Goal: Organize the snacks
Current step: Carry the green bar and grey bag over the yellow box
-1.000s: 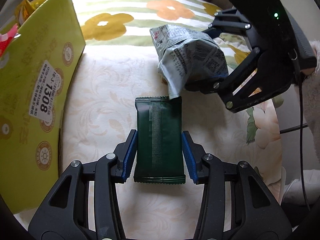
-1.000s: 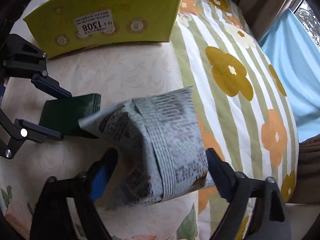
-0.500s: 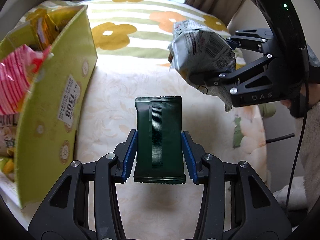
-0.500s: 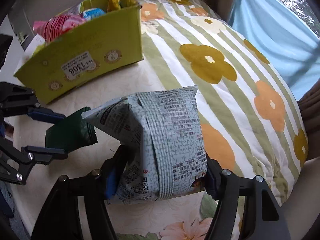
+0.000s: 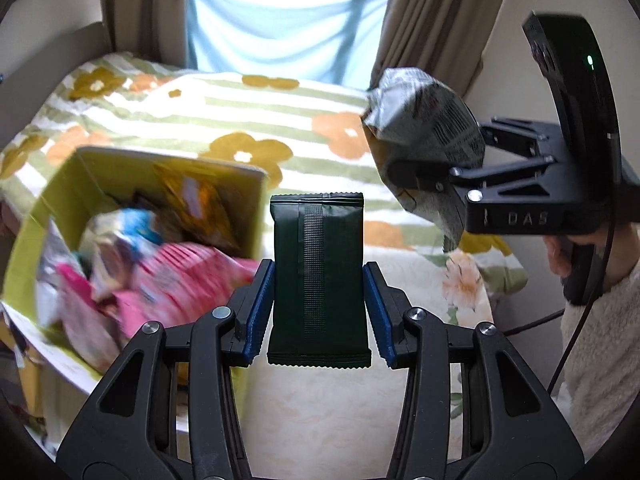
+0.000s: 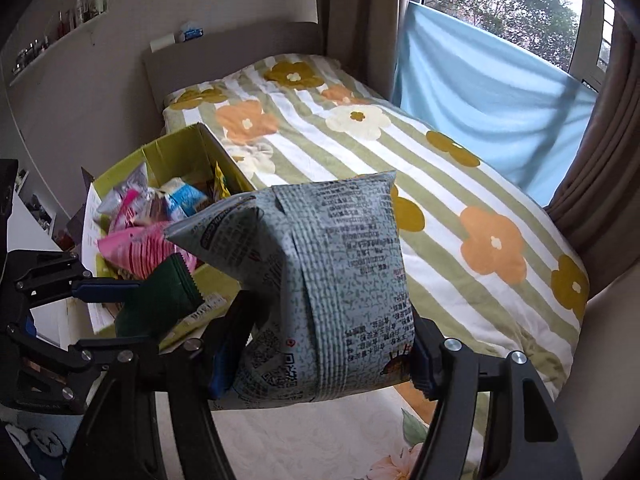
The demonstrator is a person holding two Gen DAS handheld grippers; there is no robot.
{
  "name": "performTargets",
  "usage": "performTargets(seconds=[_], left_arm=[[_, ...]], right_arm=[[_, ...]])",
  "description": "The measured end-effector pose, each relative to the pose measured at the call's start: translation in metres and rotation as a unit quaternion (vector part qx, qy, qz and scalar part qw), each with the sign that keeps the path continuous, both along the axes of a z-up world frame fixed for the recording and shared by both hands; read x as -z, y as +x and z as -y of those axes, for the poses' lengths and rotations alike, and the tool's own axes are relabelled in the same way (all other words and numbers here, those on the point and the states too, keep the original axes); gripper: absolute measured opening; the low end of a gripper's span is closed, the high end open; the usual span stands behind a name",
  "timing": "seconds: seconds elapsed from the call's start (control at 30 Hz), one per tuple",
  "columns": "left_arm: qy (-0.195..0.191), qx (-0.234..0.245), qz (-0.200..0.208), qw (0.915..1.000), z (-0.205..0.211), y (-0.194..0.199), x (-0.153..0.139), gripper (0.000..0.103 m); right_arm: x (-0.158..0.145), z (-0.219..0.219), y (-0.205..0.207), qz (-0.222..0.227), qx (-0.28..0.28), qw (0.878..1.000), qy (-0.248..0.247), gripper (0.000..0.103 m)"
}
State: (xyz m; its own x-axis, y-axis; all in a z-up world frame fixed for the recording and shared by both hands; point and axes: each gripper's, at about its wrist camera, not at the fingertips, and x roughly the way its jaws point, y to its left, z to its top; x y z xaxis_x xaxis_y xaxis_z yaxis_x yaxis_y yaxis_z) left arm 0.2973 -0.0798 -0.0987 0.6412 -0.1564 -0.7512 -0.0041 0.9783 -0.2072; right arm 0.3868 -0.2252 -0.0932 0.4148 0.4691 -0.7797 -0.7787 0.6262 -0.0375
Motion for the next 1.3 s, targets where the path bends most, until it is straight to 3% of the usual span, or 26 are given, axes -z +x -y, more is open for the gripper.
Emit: performTargets(seconds=[0.23, 0.5, 0.73, 1.0, 1.07, 1.13, 1.17, 1.3], left_arm=[[0.003, 0.006, 0.010, 0.9999, -0.085, 0.003, -0.026, 0.041], [0.012, 0.011, 0.014, 0.9998, -0.184, 0.022, -0.029, 0.040], [0.012, 0.030, -0.006, 0.9995, -0.239, 0.047, -0.016, 0.041], [0.007, 0.039, -0.048, 0.9981, -0.268, 0.071, 0.018, 0.041], [-0.001, 0.037, -0.045, 0.9983, -0.267, 0.074, 0.021, 0.047], [0.007, 0.026, -0.058, 0.9980, -0.268, 0.078, 0.025, 0.096], [0.014, 0.019, -0.053, 0.9983, -0.269, 0.077, 0.025, 0.103], [0.021, 0.018, -0.049, 0.9984, -0.276, 0.066, 0.021, 0.103]], right_arm=[[-0.024, -0.060, -0.016, 0.004, 0.042, 0.999, 0.018, 0.064], [-0.018, -0.138, -0.023, -0.022, 0.075, 0.997, 0.028, 0.064], [-0.010, -0.191, -0.028, -0.026, 0.110, 0.993, 0.043, 0.064], [0.000, -0.208, -0.030, -0.046, 0.139, 0.988, 0.046, 0.064], [0.003, -0.209, -0.029, -0.053, 0.141, 0.987, 0.050, 0.064], [0.005, -0.209, -0.027, -0.057, 0.144, 0.987, 0.049, 0.064], [0.006, -0.209, -0.027, -0.059, 0.145, 0.986, 0.048, 0.064], [0.006, -0.211, -0.026, -0.069, 0.148, 0.985, 0.049, 0.064]])
